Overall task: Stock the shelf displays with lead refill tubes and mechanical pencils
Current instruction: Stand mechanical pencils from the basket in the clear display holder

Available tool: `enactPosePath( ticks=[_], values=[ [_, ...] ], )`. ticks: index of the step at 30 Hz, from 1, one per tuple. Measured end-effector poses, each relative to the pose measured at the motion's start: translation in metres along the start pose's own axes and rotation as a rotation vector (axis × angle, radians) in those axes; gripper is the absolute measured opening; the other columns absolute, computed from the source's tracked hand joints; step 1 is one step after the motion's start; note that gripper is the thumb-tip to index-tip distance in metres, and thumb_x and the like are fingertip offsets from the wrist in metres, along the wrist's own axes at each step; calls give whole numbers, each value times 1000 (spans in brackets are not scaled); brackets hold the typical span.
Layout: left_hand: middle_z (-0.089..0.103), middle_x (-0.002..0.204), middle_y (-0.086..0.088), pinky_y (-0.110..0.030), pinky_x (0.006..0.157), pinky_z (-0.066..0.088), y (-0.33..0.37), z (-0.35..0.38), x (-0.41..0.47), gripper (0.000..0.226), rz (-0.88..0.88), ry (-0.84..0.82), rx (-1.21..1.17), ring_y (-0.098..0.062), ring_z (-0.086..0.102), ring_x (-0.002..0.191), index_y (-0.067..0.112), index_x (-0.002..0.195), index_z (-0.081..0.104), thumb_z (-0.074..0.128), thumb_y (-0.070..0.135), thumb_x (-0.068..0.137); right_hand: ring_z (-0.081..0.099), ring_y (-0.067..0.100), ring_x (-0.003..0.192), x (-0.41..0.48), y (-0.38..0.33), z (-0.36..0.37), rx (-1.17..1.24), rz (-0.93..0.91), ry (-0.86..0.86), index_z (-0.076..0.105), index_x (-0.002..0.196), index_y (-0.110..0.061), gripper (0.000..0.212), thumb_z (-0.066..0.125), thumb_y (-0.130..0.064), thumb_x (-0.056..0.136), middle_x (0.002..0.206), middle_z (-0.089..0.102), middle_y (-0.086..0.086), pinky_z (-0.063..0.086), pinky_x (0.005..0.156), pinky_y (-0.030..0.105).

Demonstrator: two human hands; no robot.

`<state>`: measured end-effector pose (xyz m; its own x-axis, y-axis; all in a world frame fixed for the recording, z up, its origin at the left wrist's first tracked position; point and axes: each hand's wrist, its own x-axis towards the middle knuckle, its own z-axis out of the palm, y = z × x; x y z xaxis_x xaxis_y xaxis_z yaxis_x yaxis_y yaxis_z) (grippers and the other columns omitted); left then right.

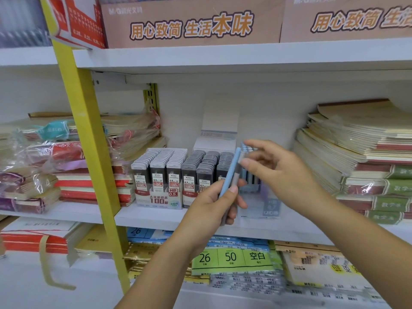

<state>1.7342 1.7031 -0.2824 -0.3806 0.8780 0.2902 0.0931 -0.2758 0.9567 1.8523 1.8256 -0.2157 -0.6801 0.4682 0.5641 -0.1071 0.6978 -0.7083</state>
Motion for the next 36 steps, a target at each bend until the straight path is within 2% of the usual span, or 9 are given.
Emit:
enactPosePath(
  ticks=[2, 5, 8, 12, 18, 25, 28, 31, 36],
  values=[
    [66, 82, 4, -21, 63, 47, -1, 2, -1, 22, 3, -13, 17, -6, 51, 65, 34, 109, 71, 50, 33, 104, 68, 12, 75, -3, -2, 3, 166, 43, -34, 64, 109, -31, 26, 66, -15, 88, 79, 73, 1, 51, 70, 18],
    [70, 84, 2, -20, 60, 48, -5, -1, -7, 23, -24, -10, -17, -7, 55, 65, 25, 112, 72, 51, 30, 103, 69, 11, 70, -5, -4, -5, 265, 71, 77, 65, 107, -21, 23, 64, -8, 89, 80, 75, 2, 51, 60, 16],
    [70, 82, 5, -19, 50, 43, -9, -6, -12, 23, -72, 45, 31, -5, 50, 55, 34, 104, 73, 50, 32, 103, 71, 15, 73, -3, -4, -22, 315, 27, 194, 61, 106, -20, 21, 61, -6, 90, 85, 75, 4, 52, 57, 17],
    [57, 67, 12, -17, 46, 33, -13, -11, -12, 24, -93, 144, 133, -3, 36, 47, 45, 97, 71, 48, 40, 102, 70, 14, 79, 5, -7, -45, 73, -166, 302, 58, 103, -28, 21, 63, -10, 92, 84, 73, 2, 53, 65, 21],
    [56, 65, 9, -18, 44, 29, -14, -9, -7, 28, -91, 171, 42, -4, 34, 47, 41, 94, 70, 44, 37, 105, 54, -7, 77, 16, 4, -37, -510, -221, 94, 59, 104, -31, 19, 67, -23, 89, 86, 62, -14, 36, 66, 3],
    [56, 65, 13, -18, 47, 33, -19, -11, -7, 27, -69, 182, 97, -5, 37, 50, 43, 93, 69, 45, 35, 105, 57, -4, 88, 12, 17, -28, -495, -140, 42, 60, 106, -34, 20, 65, -29, 87, 96, 61, -13, 37, 71, 0],
    [55, 65, 12, -18, 47, 34, -21, -12, -6, 26, -70, 183, 105, -5, 38, 50, 45, 95, 69, 46, 36, 104, 56, -4, 87, 13, 21, -26, -522, -141, 46, 58, 104, -37, 20, 65, -31, 87, 95, 61, -13, 37, 69, 3],
    [55, 65, 11, -17, 46, 34, -22, -12, -7, 23, -62, 173, 101, -4, 37, 49, 45, 99, 69, 47, 38, 103, 39, -1, 87, 15, 26, -22, -657, -192, 120, 62, 102, -35, 21, 70, -30, 83, 91, 58, -12, 28, 68, 11],
    [53, 66, 10, -18, 47, 33, -20, -13, -9, 21, -52, 165, 93, -4, 37, 50, 45, 103, 69, 49, 39, 103, 22, 8, 99, 15, 31, -17, -842, -138, 169, 72, 102, -26, 26, 74, -36, 79, 101, 41, -8, 28, 82, 28]
  ],
)
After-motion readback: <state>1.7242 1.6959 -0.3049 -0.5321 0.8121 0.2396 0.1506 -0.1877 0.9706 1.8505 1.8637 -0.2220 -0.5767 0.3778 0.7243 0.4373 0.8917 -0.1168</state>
